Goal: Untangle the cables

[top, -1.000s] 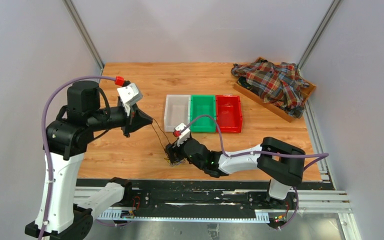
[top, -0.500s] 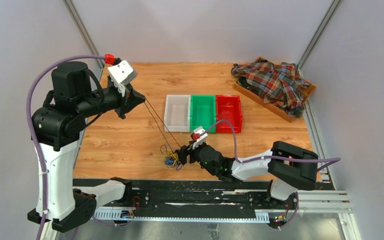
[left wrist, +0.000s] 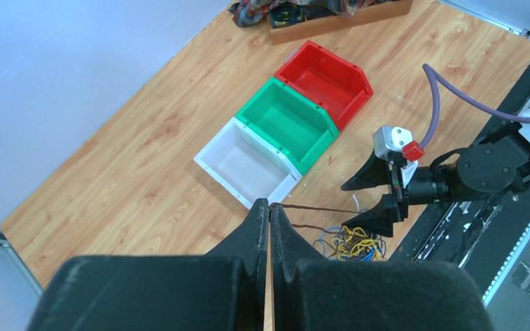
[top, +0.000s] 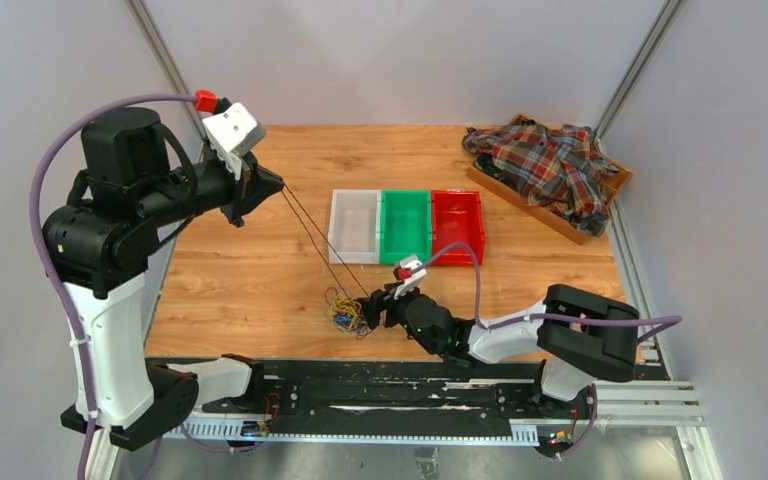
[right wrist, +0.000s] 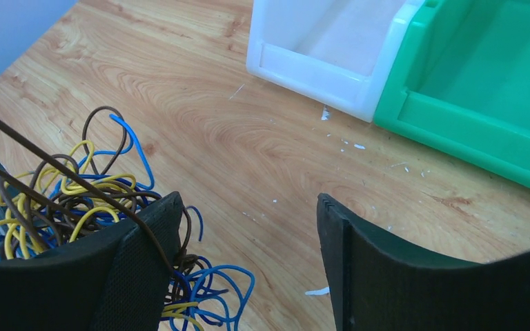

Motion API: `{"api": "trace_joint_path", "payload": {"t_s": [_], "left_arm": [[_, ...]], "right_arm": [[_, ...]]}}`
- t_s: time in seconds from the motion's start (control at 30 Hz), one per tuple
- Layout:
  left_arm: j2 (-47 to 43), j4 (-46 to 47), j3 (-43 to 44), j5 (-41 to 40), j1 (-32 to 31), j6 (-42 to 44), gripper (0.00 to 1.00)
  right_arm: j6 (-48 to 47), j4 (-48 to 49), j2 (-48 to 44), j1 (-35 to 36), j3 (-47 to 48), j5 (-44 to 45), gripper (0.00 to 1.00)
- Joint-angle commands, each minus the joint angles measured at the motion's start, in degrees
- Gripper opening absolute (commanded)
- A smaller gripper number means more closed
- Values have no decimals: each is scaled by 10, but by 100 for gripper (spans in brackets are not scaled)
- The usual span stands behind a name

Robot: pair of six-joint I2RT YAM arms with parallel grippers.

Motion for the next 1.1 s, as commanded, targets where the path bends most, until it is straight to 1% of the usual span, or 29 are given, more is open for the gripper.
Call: {"api": "trace_joint_path", "payload": {"t_s": [0.0, 0.23, 0.37, 0.43, 0.53, 0.63, 0.7, 0.77, 0.83, 0.97, 1.07], "left_arm": [[-8, 105, 62, -27, 0, 2, 0], [-13, 109, 50, -50, 0, 1, 0], [-9, 155, 77, -95, 0, -15, 0], [-1, 176, 104, -110, 0, -23, 0], [16, 177, 142, -114, 0, -32, 0], [20, 181, 154, -120, 0, -40, 0], [12, 197, 144, -131, 0, -50, 0], [-9, 215, 102, -132, 0, -60, 0], [-35, 220, 31, -112, 0, -55, 0], [-87, 218, -157, -94, 0, -27, 0], [-128, 215, -303, -72, 0, 9, 5]], "right_arm": [[-2, -118, 13, 9, -50, 37, 71], [-19, -112, -56, 9, -79, 40, 80], [-34, -149, -85, 9, -72, 43, 81], [-36, -156, -83, 9, -73, 43, 81], [-23, -154, -65, 9, -80, 46, 80], [-12, -149, -44, 12, -86, 40, 80], [-10, -148, -28, 16, -87, 44, 80], [-8, -148, -19, 20, -87, 53, 80], [-14, -151, -29, 21, -84, 49, 80], [-39, -181, -66, 20, -57, 50, 80], [-52, -198, -94, 20, -44, 43, 78]]}}
